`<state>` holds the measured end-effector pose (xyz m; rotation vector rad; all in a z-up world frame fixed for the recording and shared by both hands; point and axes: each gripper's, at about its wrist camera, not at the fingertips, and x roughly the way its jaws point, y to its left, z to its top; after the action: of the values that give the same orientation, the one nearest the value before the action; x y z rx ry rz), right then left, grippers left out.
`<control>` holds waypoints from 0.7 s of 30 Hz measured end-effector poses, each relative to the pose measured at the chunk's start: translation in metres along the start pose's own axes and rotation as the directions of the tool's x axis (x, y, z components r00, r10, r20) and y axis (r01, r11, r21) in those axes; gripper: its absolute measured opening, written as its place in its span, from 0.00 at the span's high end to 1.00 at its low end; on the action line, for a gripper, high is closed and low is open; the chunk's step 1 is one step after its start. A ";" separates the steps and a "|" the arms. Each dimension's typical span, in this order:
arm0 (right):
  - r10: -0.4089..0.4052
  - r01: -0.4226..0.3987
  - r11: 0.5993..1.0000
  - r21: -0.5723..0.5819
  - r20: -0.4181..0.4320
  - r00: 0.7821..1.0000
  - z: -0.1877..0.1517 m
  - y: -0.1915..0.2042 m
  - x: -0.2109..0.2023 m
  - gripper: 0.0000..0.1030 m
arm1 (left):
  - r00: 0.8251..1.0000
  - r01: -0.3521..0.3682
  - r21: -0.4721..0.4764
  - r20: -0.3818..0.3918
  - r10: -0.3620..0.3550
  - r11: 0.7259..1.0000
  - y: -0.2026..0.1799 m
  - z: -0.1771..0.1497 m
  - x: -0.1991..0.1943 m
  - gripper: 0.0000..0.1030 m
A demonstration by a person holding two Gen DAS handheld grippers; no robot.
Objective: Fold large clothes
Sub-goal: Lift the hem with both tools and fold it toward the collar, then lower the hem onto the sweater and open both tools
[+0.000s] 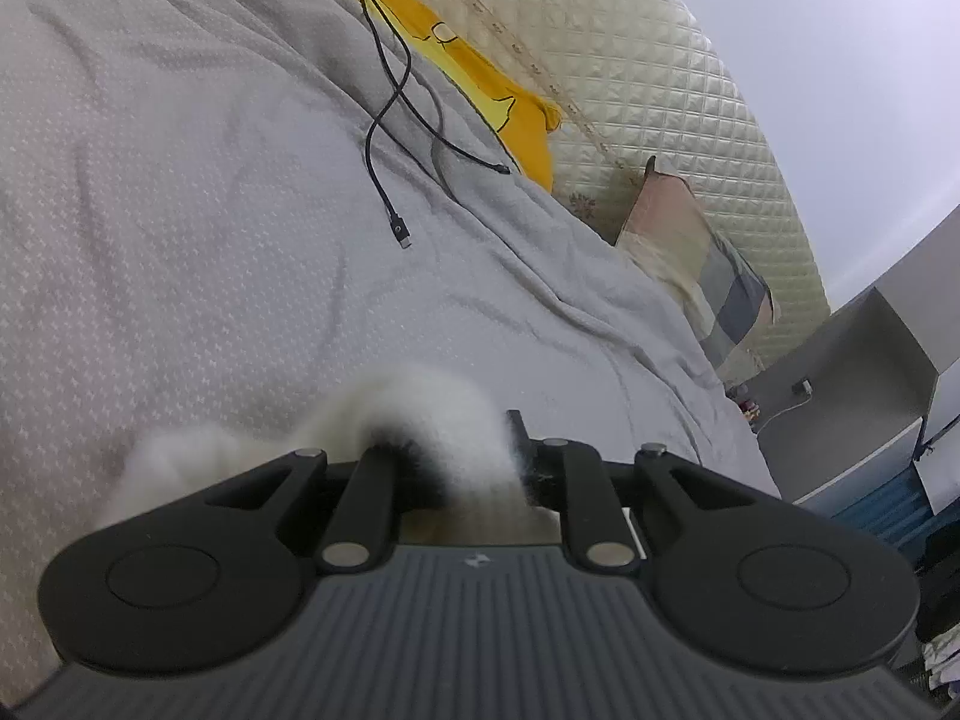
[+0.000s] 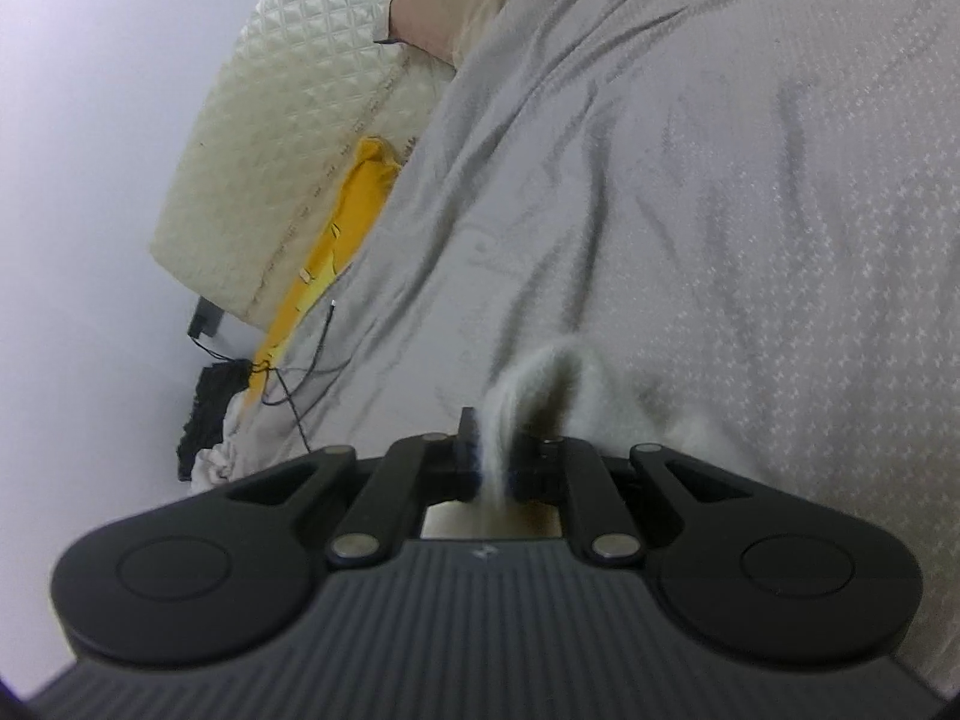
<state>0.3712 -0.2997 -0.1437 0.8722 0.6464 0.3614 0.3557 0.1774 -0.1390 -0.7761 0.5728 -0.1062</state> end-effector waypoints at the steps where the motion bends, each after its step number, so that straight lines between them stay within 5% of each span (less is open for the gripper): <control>1: 0.002 -0.002 1.000 0.001 0.001 1.000 0.000 0.000 -0.001 0.90 | 1.000 0.007 0.007 -0.001 -0.007 1.000 -0.001 0.000 -0.001 0.82; 3: 0.007 -0.007 1.000 -0.006 0.004 1.000 -0.001 0.002 -0.005 0.88 | 1.000 0.025 0.016 -0.015 -0.024 1.000 -0.004 -0.001 -0.005 0.73; 6: -0.019 0.019 0.999 -0.037 -0.007 1.000 -0.003 0.012 -0.012 0.81 | 0.996 0.091 0.027 -0.027 -0.090 0.996 -0.013 -0.004 -0.017 0.34; 9: -0.010 0.009 0.995 -0.104 -0.003 1.000 -0.006 0.032 -0.021 0.43 | 0.994 0.102 0.091 0.023 -0.105 0.991 -0.030 -0.009 -0.036 0.20; 13: 0.013 -0.012 0.975 -0.224 0.003 1.000 -0.017 0.061 -0.037 0.37 | 0.992 0.117 0.187 0.021 -0.123 0.975 -0.052 -0.018 -0.053 0.19; 18: -0.035 0.023 0.946 -0.322 -0.031 0.999 -0.031 0.075 -0.037 0.40 | 0.999 -0.024 0.338 -0.018 0.031 0.941 -0.070 -0.039 -0.044 0.19; 21: -0.159 0.139 0.867 -0.478 -0.003 0.987 -0.039 0.083 -0.027 0.55 | 0.990 -0.125 0.391 -0.013 0.141 0.912 -0.067 -0.045 -0.033 0.19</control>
<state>0.3223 -0.2410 -0.0861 0.3390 0.6225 0.3783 0.3119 0.1107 -0.1044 -0.3459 0.6176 -0.1063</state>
